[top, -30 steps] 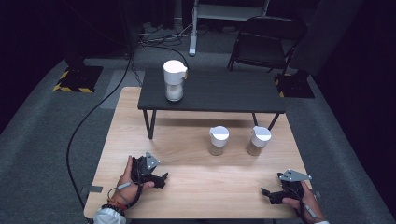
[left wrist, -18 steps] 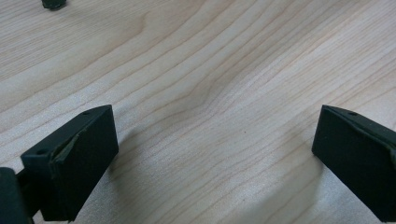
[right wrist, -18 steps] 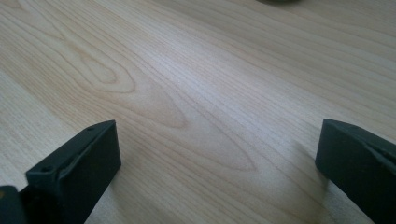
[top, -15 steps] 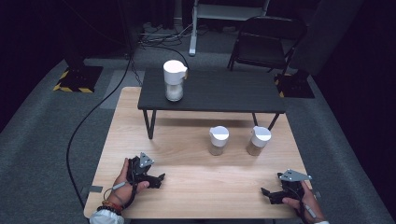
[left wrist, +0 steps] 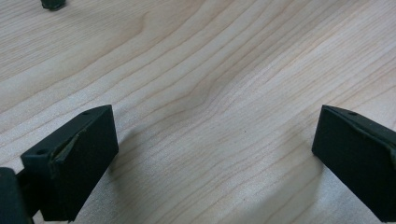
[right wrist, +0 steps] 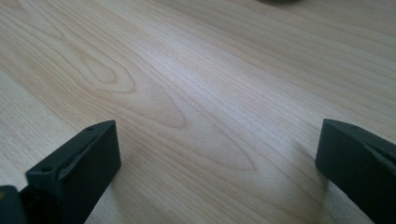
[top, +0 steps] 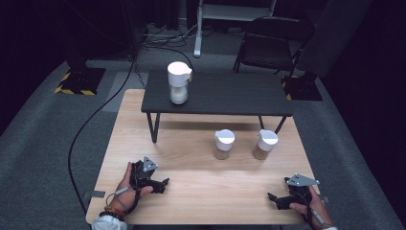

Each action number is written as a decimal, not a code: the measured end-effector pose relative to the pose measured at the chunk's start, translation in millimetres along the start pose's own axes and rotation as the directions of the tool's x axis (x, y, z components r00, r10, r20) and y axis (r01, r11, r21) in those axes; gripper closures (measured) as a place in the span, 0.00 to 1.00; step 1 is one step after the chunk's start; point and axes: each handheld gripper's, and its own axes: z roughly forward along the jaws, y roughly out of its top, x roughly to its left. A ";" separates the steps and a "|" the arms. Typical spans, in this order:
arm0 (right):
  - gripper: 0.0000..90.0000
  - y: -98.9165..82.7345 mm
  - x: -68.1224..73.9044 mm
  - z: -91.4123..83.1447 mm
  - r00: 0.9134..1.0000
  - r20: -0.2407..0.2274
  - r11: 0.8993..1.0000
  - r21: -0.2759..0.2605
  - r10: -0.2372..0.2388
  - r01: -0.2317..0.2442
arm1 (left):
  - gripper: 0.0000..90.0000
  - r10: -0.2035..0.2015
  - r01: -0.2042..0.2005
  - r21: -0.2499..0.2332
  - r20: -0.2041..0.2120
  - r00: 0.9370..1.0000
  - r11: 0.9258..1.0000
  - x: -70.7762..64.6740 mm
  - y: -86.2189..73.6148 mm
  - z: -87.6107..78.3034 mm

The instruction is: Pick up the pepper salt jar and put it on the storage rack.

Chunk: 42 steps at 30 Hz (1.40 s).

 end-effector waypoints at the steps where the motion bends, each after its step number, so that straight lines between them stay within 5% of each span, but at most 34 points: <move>1: 0.00 -0.1 0.0 0.0 1.000 0.000 1.000 0.000 0.000 0.000 | 0.00 0.000 0.000 0.000 0.000 1.000 1.000 -0.1 -0.1 0.0; 24: 0.01 -0.7 4.7 -1.3 1.000 0.028 1.000 -0.005 0.013 -0.013 | 0.00 0.001 -0.001 0.000 0.000 1.000 1.000 0.0 -0.1 0.0; 42: 0.01 0.8 14.3 -12.7 1.000 0.025 0.992 -0.125 0.017 -0.014 | 0.00 0.001 -0.001 0.000 0.000 1.000 1.000 0.0 -0.1 0.0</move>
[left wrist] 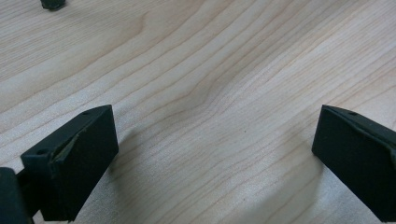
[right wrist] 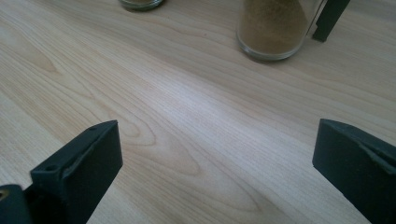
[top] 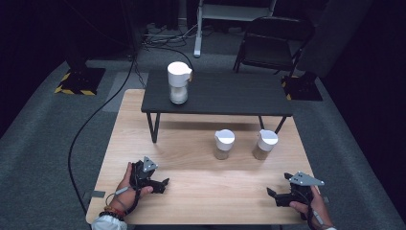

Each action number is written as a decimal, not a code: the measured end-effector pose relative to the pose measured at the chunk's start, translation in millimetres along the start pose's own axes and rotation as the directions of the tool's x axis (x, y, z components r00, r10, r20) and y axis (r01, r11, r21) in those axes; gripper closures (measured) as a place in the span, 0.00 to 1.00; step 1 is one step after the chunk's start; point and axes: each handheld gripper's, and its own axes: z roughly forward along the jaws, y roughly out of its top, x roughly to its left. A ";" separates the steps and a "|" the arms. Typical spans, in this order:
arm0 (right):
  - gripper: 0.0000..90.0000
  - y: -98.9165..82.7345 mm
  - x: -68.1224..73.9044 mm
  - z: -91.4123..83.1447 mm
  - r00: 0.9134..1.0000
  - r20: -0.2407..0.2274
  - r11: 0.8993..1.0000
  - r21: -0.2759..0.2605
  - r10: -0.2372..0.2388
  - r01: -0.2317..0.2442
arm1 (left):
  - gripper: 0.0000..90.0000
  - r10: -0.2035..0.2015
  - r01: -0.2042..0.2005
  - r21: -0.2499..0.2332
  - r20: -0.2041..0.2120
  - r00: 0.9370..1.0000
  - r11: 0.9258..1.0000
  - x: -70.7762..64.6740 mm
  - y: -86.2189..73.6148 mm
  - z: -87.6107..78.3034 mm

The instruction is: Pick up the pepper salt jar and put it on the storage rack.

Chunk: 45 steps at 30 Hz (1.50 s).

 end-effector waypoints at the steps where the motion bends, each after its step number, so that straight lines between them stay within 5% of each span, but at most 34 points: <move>1: 0.01 0.4 0.3 0.1 1.000 -0.002 1.000 -0.004 0.001 -0.001 | 0.00 0.000 0.000 0.000 0.000 1.000 1.000 0.0 0.0 0.0; 45: 0.02 39.4 46.7 38.2 1.000 -0.011 0.996 -0.086 -0.028 0.027 | 0.00 0.000 0.000 0.000 0.000 1.000 1.000 0.0 0.0 0.0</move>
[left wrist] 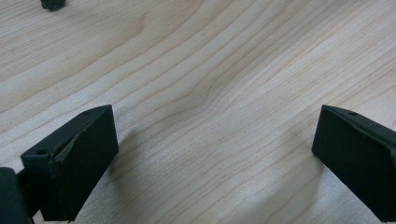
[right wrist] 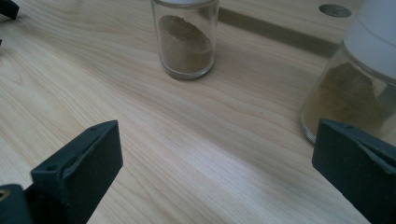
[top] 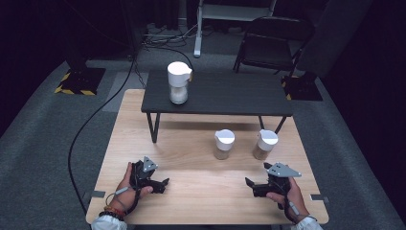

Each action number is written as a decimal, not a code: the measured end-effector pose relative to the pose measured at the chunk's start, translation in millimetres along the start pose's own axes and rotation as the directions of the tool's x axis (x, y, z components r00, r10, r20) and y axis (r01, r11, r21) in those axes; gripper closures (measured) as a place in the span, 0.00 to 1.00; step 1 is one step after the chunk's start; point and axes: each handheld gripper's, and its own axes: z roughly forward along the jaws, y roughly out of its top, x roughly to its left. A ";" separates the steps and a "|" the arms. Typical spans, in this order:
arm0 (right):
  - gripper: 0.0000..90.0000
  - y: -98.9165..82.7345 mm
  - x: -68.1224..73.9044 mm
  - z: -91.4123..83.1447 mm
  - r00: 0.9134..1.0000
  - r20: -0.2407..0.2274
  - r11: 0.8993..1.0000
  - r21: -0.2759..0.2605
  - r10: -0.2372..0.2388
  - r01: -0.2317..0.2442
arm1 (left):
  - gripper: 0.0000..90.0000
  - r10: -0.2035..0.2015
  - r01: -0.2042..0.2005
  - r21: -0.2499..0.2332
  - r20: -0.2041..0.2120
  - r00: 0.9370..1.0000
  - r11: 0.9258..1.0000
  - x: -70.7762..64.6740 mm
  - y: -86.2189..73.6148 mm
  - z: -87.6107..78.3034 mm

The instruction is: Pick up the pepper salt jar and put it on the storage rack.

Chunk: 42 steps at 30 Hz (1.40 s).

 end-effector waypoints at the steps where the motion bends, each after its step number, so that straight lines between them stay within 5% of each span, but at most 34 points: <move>1: 0.02 1.2 1.4 1.6 1.000 0.003 1.000 0.000 -0.002 0.002 | 0.00 0.000 0.000 0.000 0.000 1.000 1.000 0.0 0.0 0.0; 42: 0.02 38.4 33.6 62.8 0.999 -0.010 0.998 -0.042 -0.040 0.040 | 0.00 0.002 -0.002 0.000 0.002 1.000 1.000 0.1 -0.1 -0.1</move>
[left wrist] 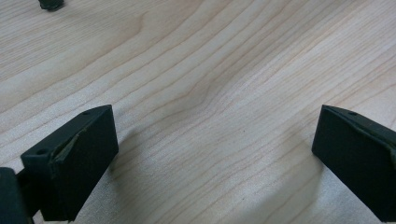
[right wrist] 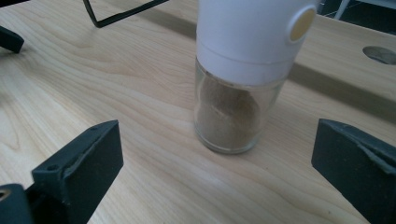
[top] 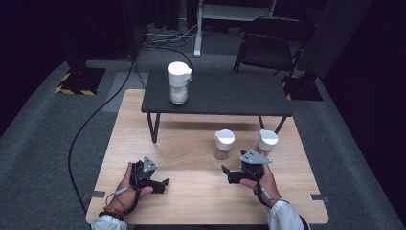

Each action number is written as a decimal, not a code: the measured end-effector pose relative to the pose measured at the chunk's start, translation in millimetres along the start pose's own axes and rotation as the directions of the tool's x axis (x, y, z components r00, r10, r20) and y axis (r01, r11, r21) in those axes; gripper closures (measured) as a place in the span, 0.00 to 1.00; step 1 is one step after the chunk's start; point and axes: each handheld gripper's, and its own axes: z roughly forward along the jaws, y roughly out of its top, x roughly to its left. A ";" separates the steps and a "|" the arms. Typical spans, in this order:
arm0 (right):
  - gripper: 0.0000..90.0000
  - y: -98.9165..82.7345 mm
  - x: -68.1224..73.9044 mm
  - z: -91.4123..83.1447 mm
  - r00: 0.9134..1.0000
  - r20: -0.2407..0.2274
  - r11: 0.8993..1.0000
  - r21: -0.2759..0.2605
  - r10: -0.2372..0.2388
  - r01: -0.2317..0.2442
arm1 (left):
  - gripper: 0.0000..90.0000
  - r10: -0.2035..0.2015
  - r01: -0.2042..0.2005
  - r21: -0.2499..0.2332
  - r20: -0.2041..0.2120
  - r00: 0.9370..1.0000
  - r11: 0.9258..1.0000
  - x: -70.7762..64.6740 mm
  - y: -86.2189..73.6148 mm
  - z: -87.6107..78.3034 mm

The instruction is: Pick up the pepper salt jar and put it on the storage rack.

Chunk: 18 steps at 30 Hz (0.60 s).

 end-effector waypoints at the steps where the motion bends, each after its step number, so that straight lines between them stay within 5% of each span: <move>1: 0.02 0.7 0.3 1.6 1.000 0.000 1.000 -0.002 0.001 -0.001 | 0.00 0.000 0.000 0.000 0.000 1.000 1.000 0.0 0.0 0.0; 18: 0.02 12.3 7.2 29.1 1.000 0.012 1.000 -0.017 0.024 -0.024 | 0.00 0.003 -0.003 0.002 0.005 1.000 1.000 0.4 0.1 -0.2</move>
